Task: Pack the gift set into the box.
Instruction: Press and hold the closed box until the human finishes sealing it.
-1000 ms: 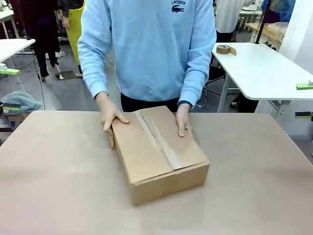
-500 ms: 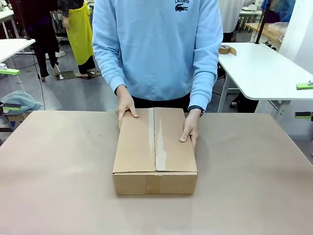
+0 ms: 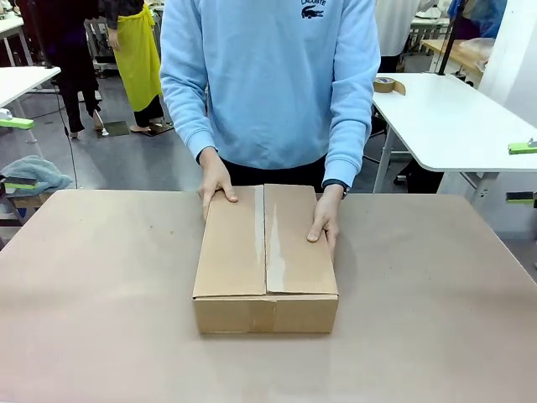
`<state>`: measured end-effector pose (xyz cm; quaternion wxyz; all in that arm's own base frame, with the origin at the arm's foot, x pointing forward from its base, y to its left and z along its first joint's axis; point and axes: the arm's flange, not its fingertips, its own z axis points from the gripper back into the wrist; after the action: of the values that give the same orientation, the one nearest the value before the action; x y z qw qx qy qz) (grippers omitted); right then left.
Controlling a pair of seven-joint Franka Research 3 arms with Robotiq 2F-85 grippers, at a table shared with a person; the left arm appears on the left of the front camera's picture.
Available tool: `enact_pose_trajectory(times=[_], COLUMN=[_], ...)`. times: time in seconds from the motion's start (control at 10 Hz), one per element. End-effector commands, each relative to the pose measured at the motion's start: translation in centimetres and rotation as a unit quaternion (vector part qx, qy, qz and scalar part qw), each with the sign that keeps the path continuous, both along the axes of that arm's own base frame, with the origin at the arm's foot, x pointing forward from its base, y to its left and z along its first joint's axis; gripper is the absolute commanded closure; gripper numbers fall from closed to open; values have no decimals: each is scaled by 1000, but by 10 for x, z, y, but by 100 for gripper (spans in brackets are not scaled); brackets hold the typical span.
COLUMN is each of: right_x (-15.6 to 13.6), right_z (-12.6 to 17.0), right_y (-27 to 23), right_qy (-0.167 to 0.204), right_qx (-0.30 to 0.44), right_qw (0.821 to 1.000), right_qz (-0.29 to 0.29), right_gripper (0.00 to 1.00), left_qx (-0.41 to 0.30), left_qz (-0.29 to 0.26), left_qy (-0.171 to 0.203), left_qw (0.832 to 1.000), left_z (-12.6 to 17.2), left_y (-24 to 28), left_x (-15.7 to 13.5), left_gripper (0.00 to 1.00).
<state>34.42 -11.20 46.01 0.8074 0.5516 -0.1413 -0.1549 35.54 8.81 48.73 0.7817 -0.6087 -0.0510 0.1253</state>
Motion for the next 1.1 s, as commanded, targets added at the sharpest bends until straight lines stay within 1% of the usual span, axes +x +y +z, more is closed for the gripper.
enact_pose_trajectory(times=[0.0,0.1,0.2,0.3,0.4,0.5,0.6,0.7,0.8,0.9,1.0], right_x=[53,81,100,106,108,106,85,85,98,102,106], right_z=[23,31,29,15,3,4,20,20,2,2,-9], right_y=[67,125,189,233,252,250,279,279,289,313,326], right_qy=[-47,-105,-173,-238,-288,-326,-89,-89,-130,-160,-216], right_qx=[-115,-181,-243,-271,-272,-283,-195,-195,-235,-253,-241], right_qw=[976,930,868,810,779,764,911,911,871,830,798], right_qz=[181,303,398,463,487,480,353,353,412,470,508], right_gripper=[0,0,0,0,0,0,0,0,0,0,0], left_qx=[69,73,137,134,125,147,151,151,151,165,162], left_qz=[-72,-178,-194,-215,-219,-175,-230,-230,-230,-222,-272], left_qy=[-79,-170,-259,-312,-351,-368,-257,-257,-257,-300,-294], left_qw=[992,966,936,915,902,901,926,926,926,913,902], left_z=[18,27,26,23,17,13,35,35,35,28,20], left_y=[-61,-131,-191,-217,-224,-215,-247,-247,-247,-249,-261], left_x=[13,21,23,23,23,29,4,4,4,13,18], left_gripper=[0,0,0,0,0,0,0,0,0,0,0])
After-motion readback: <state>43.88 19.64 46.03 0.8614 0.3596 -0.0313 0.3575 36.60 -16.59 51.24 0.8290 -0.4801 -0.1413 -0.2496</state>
